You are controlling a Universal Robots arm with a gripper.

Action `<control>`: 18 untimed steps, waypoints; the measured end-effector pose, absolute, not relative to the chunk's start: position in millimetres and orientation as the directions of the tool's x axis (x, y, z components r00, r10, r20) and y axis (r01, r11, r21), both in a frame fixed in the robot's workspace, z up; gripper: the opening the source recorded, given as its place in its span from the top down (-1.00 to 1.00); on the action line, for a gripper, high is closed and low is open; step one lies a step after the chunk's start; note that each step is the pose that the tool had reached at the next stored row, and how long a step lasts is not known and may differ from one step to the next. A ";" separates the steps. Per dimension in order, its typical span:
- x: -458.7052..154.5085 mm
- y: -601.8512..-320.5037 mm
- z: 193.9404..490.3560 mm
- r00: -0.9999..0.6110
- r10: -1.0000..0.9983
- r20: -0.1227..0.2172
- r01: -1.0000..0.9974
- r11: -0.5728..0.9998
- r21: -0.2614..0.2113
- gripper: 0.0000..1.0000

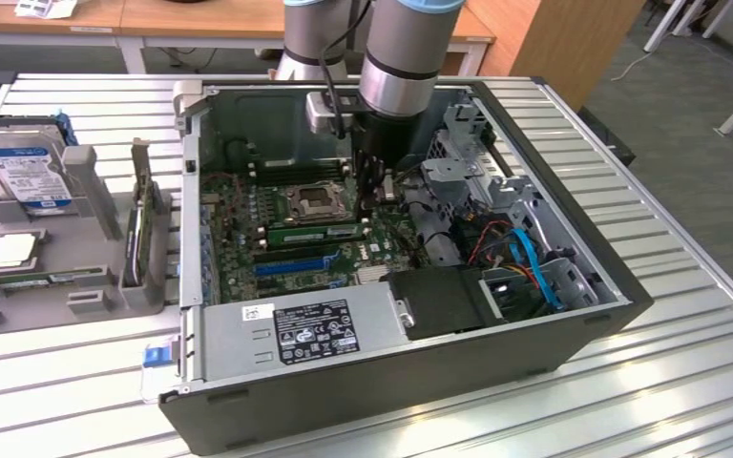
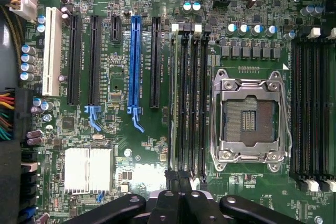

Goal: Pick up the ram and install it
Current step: 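Press down the ram until it locks into place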

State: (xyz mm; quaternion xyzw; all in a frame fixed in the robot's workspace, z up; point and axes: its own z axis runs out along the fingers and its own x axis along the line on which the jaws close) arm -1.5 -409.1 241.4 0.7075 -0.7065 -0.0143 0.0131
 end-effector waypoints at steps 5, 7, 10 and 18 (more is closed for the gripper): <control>-1.7 -409.2 241.6 0.001 -1.000 -0.001 -0.999 -0.001 0.039 0.80; -3.4 -409.2 241.6 0.001 -1.000 -0.001 -0.999 -0.001 0.039 0.80; -8.4 -409.2 241.6 0.001 -1.000 -0.001 -0.999 -0.001 0.039 0.80; -24.5 -409.2 241.4 0.001 -1.000 -0.001 -0.999 -0.001 0.039 0.80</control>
